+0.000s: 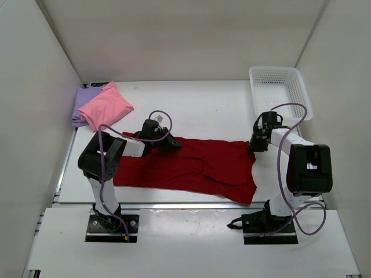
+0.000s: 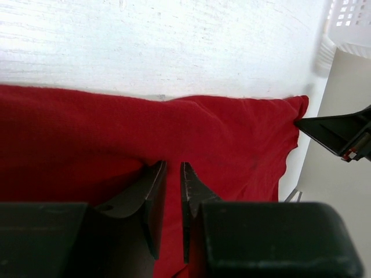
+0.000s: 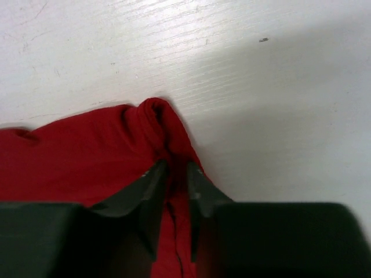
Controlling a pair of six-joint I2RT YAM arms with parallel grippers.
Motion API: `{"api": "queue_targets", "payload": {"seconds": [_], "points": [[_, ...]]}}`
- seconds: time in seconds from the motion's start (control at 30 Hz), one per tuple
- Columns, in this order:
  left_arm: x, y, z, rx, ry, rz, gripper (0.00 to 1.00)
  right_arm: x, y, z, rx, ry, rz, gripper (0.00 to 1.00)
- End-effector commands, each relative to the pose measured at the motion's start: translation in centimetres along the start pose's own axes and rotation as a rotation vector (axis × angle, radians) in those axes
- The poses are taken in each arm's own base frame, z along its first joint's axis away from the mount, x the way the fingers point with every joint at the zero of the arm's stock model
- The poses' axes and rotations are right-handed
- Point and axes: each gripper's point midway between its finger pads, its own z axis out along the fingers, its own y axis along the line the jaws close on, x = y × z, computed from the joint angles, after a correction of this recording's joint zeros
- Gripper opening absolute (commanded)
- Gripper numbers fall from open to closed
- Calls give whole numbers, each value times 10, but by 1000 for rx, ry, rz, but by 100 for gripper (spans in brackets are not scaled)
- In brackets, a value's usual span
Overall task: Fold and stack the t-shirts
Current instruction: Fold the other side of the tshirt into a rectangle, then rotate the tshirt 90 degrees
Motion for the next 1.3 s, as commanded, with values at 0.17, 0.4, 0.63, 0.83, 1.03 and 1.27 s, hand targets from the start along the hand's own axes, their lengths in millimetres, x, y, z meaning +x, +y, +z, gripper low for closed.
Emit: {"api": "queue_targets", "payload": {"seconds": [0.17,0.4,0.63,0.83,1.03,1.27], "points": [[-20,-60,-34,116,-85,109,27,-29,35,-52,-56,-163,-108,30],[1,-63,-45,125,-54,153,28,44,55,-32,-244,-41,-3,0],[14,-64,-70,164,-11,134,28,66,49,-33,-237,-4,-4,0],[-2,-93,-111,161,-98,289,32,52,84,-63,-285,-82,-115,0],[-18,-91,-122,196,-98,264,33,109,116,-38,-347,104,-177,0],[-22,-98,-125,212,-108,280,33,75,142,2,-381,156,-115,0]]}}
